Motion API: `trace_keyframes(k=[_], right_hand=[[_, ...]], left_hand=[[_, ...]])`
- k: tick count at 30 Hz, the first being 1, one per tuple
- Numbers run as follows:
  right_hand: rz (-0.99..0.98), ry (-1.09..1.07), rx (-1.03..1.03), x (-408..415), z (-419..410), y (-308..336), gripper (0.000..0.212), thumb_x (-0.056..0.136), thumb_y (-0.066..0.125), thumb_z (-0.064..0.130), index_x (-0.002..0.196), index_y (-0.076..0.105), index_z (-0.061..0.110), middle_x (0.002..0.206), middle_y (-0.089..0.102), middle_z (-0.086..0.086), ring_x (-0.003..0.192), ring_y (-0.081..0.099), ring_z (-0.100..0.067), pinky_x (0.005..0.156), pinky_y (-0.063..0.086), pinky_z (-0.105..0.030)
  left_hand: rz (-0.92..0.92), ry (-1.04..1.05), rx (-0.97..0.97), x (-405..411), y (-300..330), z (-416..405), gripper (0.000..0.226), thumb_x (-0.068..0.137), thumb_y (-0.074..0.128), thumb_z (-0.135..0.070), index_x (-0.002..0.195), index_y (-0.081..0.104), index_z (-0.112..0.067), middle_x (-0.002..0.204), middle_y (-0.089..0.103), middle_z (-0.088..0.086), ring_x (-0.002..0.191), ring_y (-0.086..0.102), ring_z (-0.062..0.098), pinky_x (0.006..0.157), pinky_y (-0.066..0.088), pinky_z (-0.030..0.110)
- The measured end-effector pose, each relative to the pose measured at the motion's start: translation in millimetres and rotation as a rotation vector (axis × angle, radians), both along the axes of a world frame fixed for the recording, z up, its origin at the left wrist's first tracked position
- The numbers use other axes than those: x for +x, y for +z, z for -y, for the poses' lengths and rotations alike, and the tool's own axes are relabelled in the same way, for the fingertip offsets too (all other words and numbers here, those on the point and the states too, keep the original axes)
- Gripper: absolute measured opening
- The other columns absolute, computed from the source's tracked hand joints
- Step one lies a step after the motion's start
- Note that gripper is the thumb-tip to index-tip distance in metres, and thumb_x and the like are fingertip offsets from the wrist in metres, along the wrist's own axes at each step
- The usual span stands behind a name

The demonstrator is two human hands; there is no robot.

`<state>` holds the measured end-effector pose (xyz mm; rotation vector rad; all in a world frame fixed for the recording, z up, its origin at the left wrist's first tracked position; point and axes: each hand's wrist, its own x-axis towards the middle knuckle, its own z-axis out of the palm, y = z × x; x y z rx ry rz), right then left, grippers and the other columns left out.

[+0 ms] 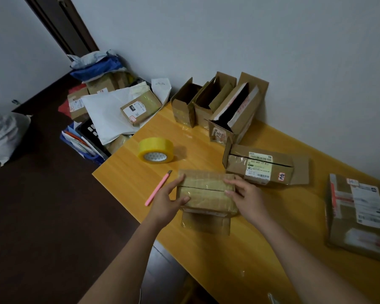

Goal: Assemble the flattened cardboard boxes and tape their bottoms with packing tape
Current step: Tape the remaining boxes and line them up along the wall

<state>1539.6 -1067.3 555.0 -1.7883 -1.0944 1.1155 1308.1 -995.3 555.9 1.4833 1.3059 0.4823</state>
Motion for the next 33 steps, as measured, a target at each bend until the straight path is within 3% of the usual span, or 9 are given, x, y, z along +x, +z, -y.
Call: trace_keyframes(k=[4, 7, 10, 12, 16, 20, 23, 26, 33], right_hand=[[-0.037, -0.039, 0.032, 1.8, -0.5, -2.3, 0.025, 0.093, 0.064, 0.021, 0.114, 0.067, 0.035, 0.144, 0.050, -0.004, 0.138, 0.034, -0.003, 0.104, 0.040, -0.024], [0.010, -0.104, 0.087, -2.3, 0.1, -9.2, 0.023, 0.092, 0.064, 0.019, 0.110, 0.068, 0.033, 0.137, 0.057, -0.006, 0.131, 0.037, 0.001, 0.099, 0.040, -0.017], [0.134, -0.106, 0.138, -3.2, -7.7, -14.0, 0.023, 0.090, 0.067, 0.014, 0.112, 0.072, 0.022, 0.131, 0.061, -0.009, 0.125, 0.043, 0.002, 0.090, 0.039, -0.002], [0.136, -0.116, 0.161, -3.7, -13.6, -16.4, 0.024, 0.089, 0.068, 0.011, 0.112, 0.072, 0.019, 0.129, 0.061, -0.012, 0.124, 0.046, 0.001, 0.090, 0.039, -0.001], [0.095, -0.137, 0.170, -3.9, -14.2, -22.0, 0.025, 0.090, 0.067, 0.013, 0.113, 0.072, 0.021, 0.134, 0.058, -0.010, 0.126, 0.047, 0.001, 0.096, 0.044, -0.010], [0.144, -0.186, 0.093, -7.2, -21.9, -14.8, 0.021, 0.089, 0.069, 0.010, 0.105, 0.074, 0.021, 0.124, 0.066, -0.003, 0.125, 0.053, -0.008, 0.101, 0.048, -0.030], [0.386, -0.163, 0.038, -15.1, -34.7, -2.0, 0.016, 0.086, 0.068, 0.007, 0.089, 0.071, 0.023, 0.108, 0.060, 0.011, 0.112, 0.055, -0.014, 0.080, 0.049, -0.030], [0.653, -0.118, -0.042, -26.9, -45.6, 15.3, 0.012, 0.083, 0.064, 0.009, 0.091, 0.065, 0.019, 0.119, 0.043, 0.004, 0.117, 0.035, -0.015, 0.075, 0.043, -0.026], [0.662, -0.026, -0.040, -49.3, -78.4, 32.0, 0.023, 0.085, 0.060, 0.009, 0.103, 0.065, 0.024, 0.137, 0.038, 0.002, 0.132, 0.023, -0.015, 0.102, 0.036, -0.027]], left_hand=[[-0.040, 0.000, 0.069, 1.9, 0.6, 5.2, 0.059, 0.091, 0.065, -0.010, 0.142, 0.045, -0.031, 0.136, 0.029, -0.034, 0.136, 0.031, 0.006, 0.106, 0.040, 0.022], [-0.054, -0.020, 0.086, 1.3, -3.7, 7.9, 0.059, 0.092, 0.063, -0.011, 0.143, 0.043, -0.033, 0.150, 0.036, -0.011, 0.141, 0.031, 0.009, 0.112, 0.037, 0.034], [-0.067, -0.024, 0.094, -1.7, -6.5, -0.4, 0.058, 0.092, 0.063, -0.011, 0.143, 0.045, -0.032, 0.145, 0.034, -0.024, 0.139, 0.034, 0.009, 0.110, 0.041, 0.042], [-0.049, -0.025, 0.086, -3.7, -10.0, -7.5, 0.058, 0.092, 0.064, -0.011, 0.142, 0.046, -0.034, 0.133, 0.028, -0.040, 0.134, 0.030, -0.009, 0.106, 0.045, 0.046], [-0.021, -0.025, 0.063, -5.1, -19.4, -14.8, 0.057, 0.091, 0.065, -0.010, 0.140, 0.049, -0.034, 0.140, 0.032, -0.031, 0.120, 0.017, -0.035, 0.107, 0.045, 0.044], [-0.118, -0.126, 0.053, -9.5, -14.2, -36.1, 0.064, 0.079, 0.079, -0.027, 0.129, 0.050, -0.055, 0.153, 0.037, -0.003, 0.145, 0.018, 0.003, 0.107, 0.042, 0.047], [-0.138, -0.176, 0.021, -11.0, -5.9, -56.1, 0.071, 0.065, 0.088, -0.031, 0.129, 0.058, -0.037, 0.139, 0.050, 0.002, 0.122, 0.054, 0.028, 0.097, 0.049, 0.047], [-0.208, -0.273, 0.102, -8.6, 4.8, -69.5, 0.073, 0.059, 0.091, -0.034, 0.125, 0.062, -0.025, 0.122, 0.044, -0.003, 0.084, 0.060, 0.019, 0.076, 0.055, 0.042], [-0.172, -0.463, 0.168, -12.1, 17.3, -92.0, 0.068, 0.052, 0.090, -0.044, 0.110, 0.056, -0.031, 0.114, 0.031, -0.004, 0.083, 0.052, 0.017, 0.071, 0.048, 0.017]])
